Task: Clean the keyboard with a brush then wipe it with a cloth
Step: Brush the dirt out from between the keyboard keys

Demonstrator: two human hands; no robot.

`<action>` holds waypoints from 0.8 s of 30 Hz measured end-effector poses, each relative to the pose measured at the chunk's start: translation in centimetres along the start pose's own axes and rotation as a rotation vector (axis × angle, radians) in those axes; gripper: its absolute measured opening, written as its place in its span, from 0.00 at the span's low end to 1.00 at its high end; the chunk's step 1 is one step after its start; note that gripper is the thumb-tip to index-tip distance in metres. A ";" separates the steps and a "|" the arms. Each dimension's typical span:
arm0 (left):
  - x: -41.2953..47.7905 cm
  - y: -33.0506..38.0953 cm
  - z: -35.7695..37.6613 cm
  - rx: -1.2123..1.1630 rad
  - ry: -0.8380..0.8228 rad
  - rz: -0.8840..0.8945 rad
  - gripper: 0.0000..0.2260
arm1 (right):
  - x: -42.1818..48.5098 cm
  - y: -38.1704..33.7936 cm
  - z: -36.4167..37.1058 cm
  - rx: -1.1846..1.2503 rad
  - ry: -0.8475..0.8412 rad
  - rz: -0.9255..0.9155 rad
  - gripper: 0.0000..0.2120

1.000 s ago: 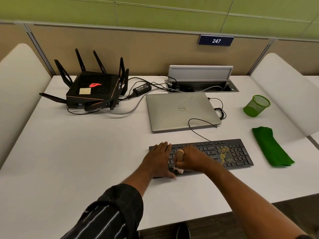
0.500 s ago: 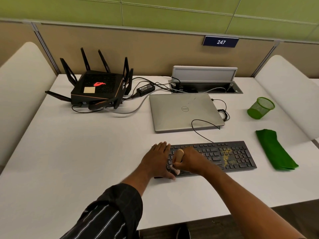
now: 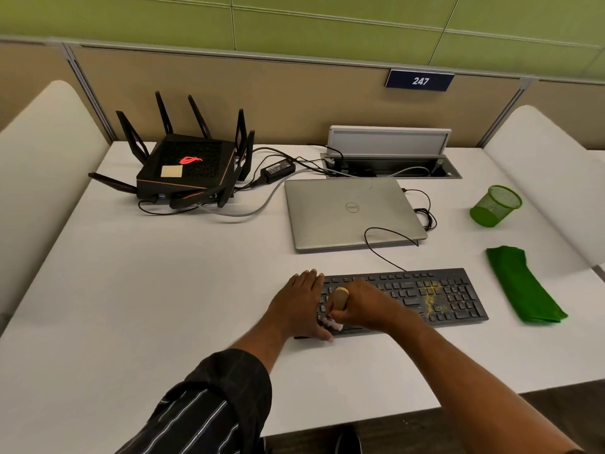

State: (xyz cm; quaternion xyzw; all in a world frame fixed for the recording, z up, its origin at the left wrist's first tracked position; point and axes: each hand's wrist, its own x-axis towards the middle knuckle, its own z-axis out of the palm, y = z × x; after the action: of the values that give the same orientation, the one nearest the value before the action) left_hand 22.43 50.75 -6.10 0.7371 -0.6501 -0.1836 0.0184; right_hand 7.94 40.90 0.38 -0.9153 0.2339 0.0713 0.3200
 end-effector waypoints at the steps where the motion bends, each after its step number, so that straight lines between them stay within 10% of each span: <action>1: 0.0 0.0 0.0 0.000 0.003 -0.001 0.61 | -0.1 -0.1 -0.2 0.002 0.007 0.005 0.04; 24: -0.7 -0.2 -0.5 -0.006 0.024 -0.004 0.58 | 0.0 -1.7 0.0 0.021 0.035 0.142 0.04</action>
State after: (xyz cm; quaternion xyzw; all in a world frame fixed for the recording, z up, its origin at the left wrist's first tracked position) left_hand 22.73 51.36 -5.49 0.7405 -0.6478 -0.1767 0.0280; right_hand 8.71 42.03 1.32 -0.8941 0.3047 0.0756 0.3195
